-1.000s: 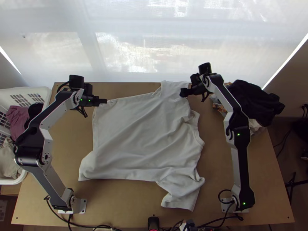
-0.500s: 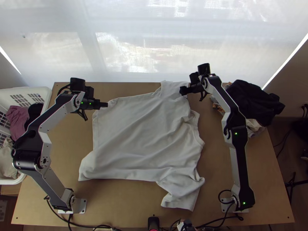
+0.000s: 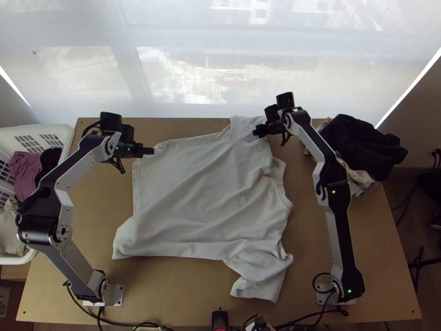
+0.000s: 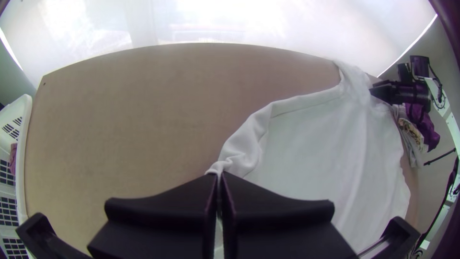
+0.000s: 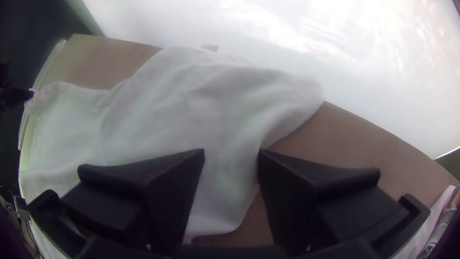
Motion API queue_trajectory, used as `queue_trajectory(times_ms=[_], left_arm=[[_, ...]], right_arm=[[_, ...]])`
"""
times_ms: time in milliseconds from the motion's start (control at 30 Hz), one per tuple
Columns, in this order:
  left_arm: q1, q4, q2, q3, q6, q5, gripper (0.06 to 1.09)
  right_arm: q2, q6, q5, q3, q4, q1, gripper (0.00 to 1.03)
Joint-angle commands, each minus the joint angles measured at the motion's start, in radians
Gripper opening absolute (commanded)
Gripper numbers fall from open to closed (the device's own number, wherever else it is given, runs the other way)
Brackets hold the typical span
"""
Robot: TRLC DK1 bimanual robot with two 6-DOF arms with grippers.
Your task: Fold the t-shirt
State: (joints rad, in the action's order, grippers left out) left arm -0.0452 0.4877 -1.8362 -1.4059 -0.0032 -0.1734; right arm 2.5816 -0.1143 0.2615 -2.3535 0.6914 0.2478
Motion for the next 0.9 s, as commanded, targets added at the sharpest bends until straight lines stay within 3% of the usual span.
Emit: queue_trajectory(times_ms=[0, 33, 867], left_arm=[[0.002, 0.0, 0.003, 0.001, 0.0, 0.0, 0.09], [0.002, 0.0, 0.003, 0.001, 0.0, 0.0, 0.09], [0.053, 0.0, 0.086, 0.018, 0.0, -0.021, 0.09]], right_arm=[[-0.005, -0.028, 0.004, 0.002, 0.01, 0.028, 0.08], [-0.008, -0.028, 0.002, 0.002, 0.01, 0.028, 0.03], [-0.301, -0.012, 0.002, 0.142, 0.063, -0.01, 0.03]])
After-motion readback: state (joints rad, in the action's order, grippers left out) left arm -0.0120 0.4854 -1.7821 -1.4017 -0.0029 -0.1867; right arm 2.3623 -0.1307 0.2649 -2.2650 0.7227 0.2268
